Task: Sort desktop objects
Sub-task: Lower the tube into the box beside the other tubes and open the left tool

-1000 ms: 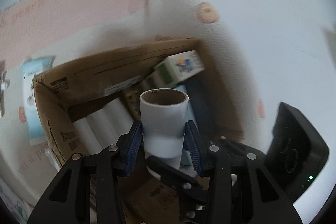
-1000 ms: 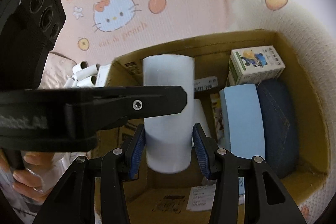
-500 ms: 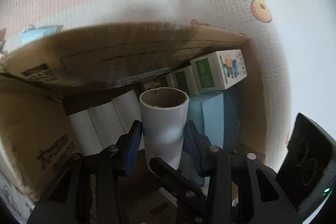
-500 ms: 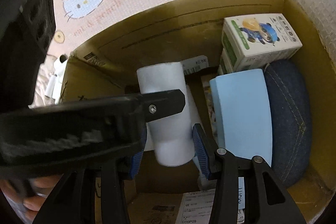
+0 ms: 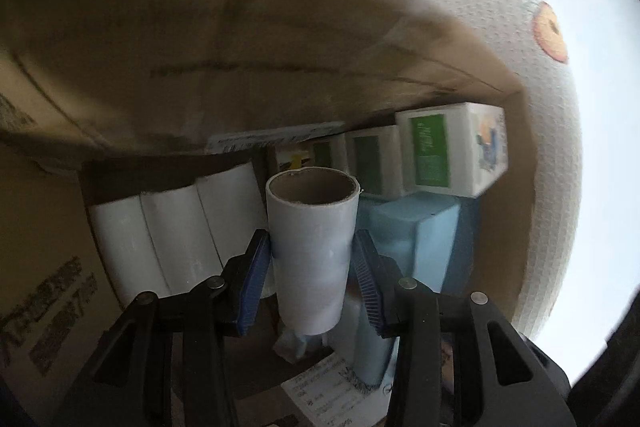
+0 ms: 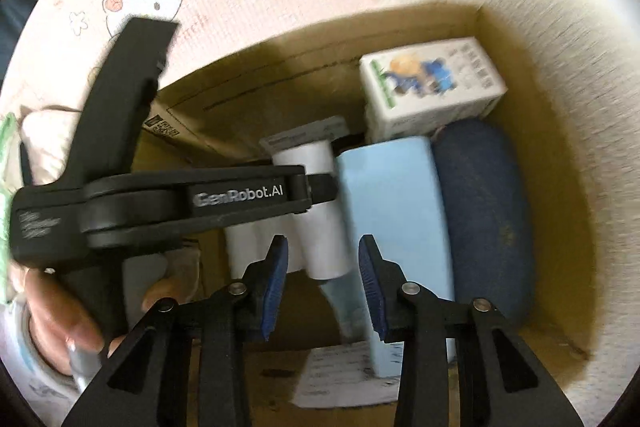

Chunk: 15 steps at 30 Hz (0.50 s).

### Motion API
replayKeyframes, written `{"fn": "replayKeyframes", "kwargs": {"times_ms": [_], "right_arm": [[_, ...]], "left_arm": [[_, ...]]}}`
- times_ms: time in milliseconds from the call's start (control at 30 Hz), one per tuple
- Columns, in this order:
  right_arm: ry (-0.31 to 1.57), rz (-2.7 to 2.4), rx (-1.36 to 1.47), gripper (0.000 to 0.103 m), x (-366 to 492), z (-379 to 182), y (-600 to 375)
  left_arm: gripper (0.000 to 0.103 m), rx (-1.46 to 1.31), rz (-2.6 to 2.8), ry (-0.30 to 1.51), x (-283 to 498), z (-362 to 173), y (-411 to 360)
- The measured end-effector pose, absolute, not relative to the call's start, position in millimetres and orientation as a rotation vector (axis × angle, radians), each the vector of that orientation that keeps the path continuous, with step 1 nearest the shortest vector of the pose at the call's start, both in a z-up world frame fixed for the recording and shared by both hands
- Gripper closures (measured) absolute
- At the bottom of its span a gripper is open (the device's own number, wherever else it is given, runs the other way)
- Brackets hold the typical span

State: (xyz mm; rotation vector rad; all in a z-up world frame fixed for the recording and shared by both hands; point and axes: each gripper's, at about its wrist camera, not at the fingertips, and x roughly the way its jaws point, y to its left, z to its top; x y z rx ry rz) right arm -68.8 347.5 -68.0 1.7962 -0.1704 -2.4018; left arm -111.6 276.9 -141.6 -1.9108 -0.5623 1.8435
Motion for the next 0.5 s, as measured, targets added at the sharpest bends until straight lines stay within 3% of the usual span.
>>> {"fn": "replayKeyframes", "kwargs": {"times_ms": [300, 500], "right_arm": [[0.026, -2.518, 1.740, 0.069, -51.7, -40.1, 351.3], [0.087, -2.516, 1.742, 0.069, -43.7, -38.6, 363.5]], "left_arm": [[0.056, -1.872, 1.925, -0.676, -111.2, -151.1, 275.9], [0.057, -1.906, 1.891, -0.917, -112.0, -167.1, 263.7]]}}
